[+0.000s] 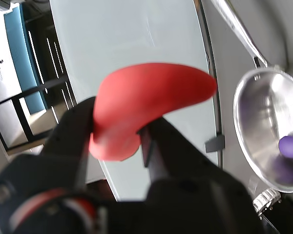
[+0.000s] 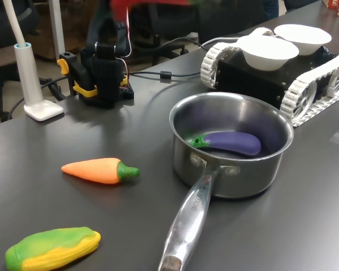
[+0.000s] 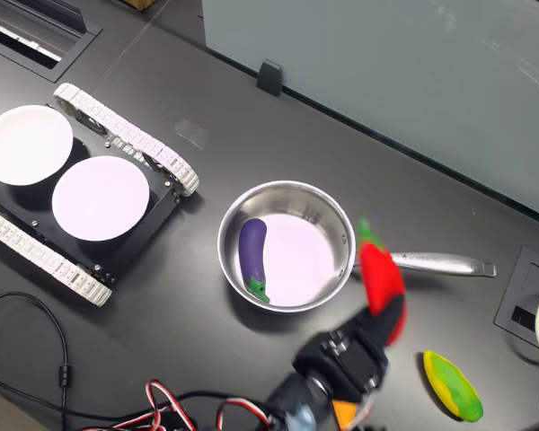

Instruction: Pick up the chilli and place them in the pan

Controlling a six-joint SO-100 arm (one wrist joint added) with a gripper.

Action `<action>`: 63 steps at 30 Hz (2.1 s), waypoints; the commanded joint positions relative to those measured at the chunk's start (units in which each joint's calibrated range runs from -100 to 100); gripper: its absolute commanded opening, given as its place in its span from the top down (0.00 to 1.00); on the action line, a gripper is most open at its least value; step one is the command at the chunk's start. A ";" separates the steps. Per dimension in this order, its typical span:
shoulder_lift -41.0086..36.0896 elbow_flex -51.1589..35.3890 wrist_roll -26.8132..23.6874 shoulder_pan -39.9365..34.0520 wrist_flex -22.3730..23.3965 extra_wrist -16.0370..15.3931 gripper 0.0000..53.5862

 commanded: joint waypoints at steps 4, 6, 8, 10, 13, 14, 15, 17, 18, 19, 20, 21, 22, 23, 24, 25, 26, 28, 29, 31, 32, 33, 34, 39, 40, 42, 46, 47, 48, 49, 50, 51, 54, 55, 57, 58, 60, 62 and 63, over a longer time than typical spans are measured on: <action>-5.46 4.91 2.88 -15.23 -4.48 3.17 1.00; -6.55 7.90 3.47 -19.47 -5.08 4.94 1.00; -7.65 10.45 4.30 -23.37 -5.33 6.62 1.00; -8.75 12.99 4.88 -27.27 -5.42 8.55 1.00; -9.93 15.81 5.42 -31.63 -5.67 10.48 1.00; -10.26 16.63 5.52 -32.89 -5.93 10.99 1.00; -10.52 17.45 5.67 -34.03 -6.10 11.57 1.00; -10.94 18.81 5.62 -35.52 -6.70 12.41 1.00; -11.11 19.44 5.71 -36.33 -6.87 12.58 1.00; -11.28 20.08 5.81 -37.13 -7.21 13.17 1.00; -11.44 20.81 5.81 -38.16 -7.64 14.10 1.00; -11.53 21.35 5.76 -38.85 -8.15 14.52 1.00; -11.53 21.90 5.76 -39.42 -8.57 14.85 1.00; -11.53 22.35 5.76 -39.77 -9.00 15.02 1.00; -11.36 22.81 5.76 -40.23 -9.34 15.36 1.00; -11.19 23.44 5.76 -40.91 -9.77 15.78 1.00; -11.02 24.17 5.71 -41.60 -10.28 16.36 1.00; -9.93 25.71 5.81 -43.09 -11.13 16.62 1.00; -9.50 26.17 5.81 -43.44 -11.73 16.62 1.00; -8.41 26.44 5.81 -43.90 -12.50 16.78 0.99; -7.65 26.44 5.86 -44.24 -12.67 16.70 0.98; -7.06 26.44 6.11 -44.70 -12.75 16.70 0.98; -6.55 26.44 6.35 -45.27 -12.75 16.70 0.98; -5.03 27.26 6.89 -47.68 -13.09 16.78 1.00; -4.87 27.53 6.94 -48.02 -13.27 16.78 1.00; -4.78 28.44 6.79 -48.02 -13.95 16.78 1.00; -4.78 30.44 6.79 -48.02 -15.82 16.78 0.99; -4.78 30.62 6.69 -47.80 -15.82 16.78 0.99; -4.70 30.71 6.74 -47.68 -15.82 16.78 0.99; -4.78 31.08 6.69 -47.57 -15.82 16.78 0.98; -4.87 31.44 6.50 -47.45 -15.91 16.78 0.96; -4.95 31.89 6.40 -47.34 -15.99 16.78 0.94; -5.54 32.98 6.01 -46.76 -16.16 16.78 0.88; -5.88 33.53 6.01 -46.65 -16.16 16.78 0.86; -6.64 34.71 5.96 -46.30 -16.59 16.78 0.83; -6.97 35.26 5.96 -46.19 -16.68 16.78 0.82; -8.07 36.44 6.25 -45.96 -16.68 16.78 0.78; -8.91 36.98 6.25 -45.62 -16.34 16.78 0.74; -9.25 37.16 6.45 -45.50 -16.08 16.78 0.73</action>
